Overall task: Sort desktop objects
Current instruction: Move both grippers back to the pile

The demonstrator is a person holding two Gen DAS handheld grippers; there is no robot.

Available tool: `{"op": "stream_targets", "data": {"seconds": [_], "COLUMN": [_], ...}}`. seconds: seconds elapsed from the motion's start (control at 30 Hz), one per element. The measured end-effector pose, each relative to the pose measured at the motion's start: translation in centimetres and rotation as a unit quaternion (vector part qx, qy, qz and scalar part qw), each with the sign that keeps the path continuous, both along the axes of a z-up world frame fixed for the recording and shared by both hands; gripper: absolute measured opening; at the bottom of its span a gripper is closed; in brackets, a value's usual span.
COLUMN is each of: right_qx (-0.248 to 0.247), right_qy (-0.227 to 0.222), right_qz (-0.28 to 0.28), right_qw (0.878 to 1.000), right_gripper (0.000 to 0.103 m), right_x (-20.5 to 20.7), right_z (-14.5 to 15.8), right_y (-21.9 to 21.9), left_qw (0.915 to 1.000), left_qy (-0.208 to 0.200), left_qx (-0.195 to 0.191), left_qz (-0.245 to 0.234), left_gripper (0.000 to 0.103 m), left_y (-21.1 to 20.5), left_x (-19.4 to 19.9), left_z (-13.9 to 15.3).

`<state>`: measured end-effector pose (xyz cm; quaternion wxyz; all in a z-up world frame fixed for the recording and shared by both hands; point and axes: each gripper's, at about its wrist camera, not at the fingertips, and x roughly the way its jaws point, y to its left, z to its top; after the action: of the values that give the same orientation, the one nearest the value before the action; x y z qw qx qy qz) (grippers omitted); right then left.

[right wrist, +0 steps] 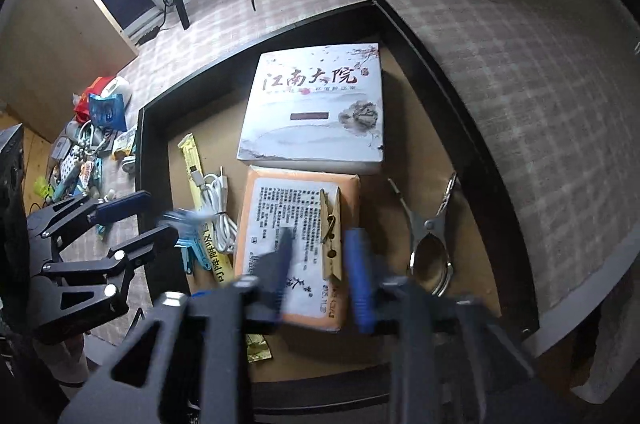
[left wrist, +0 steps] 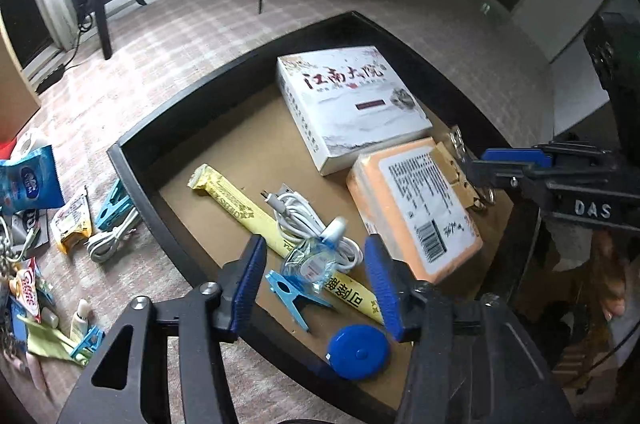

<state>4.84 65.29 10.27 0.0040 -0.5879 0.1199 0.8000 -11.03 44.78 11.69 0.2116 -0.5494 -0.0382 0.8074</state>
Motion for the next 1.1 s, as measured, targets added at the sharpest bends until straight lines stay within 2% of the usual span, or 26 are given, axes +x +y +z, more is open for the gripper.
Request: {"op": "stream_targets", "data": {"seconds": [0.33,0.63,0.87,1.1], "right_qx": [0.003,-0.007,-0.014,-0.007], "right_qy": [0.022,0.037,0.035,0.021], "right_qz": [0.048,0.127,0.235,0.359], "right_qw": [0.999,0.991,0.971,0.933], "right_gripper": [0.046,0.046,0.046,0.046], "right_x": [-1.2,-2.9,-4.0,-4.7], "right_z": [1.3,2.2,1.7,-0.6], "right_y": [-2.9,-9.4,-17.7,-27.4], "left_qw": [0.9989,0.9922,0.9769,0.9528], "left_qy": [0.002,-0.015,-0.046,-0.099], "left_qx": [-0.011,-0.019,-0.026,-0.009], "left_qz": [0.045,0.122,0.207,0.287], "left_gripper": [0.049,0.049,0.049,0.049], "left_y": [-3.2,-10.1,-17.8,-24.4], "left_x": [0.9,2.3,4.0,5.8], "left_z": [-0.1,-1.3,-3.1,-6.7]}}
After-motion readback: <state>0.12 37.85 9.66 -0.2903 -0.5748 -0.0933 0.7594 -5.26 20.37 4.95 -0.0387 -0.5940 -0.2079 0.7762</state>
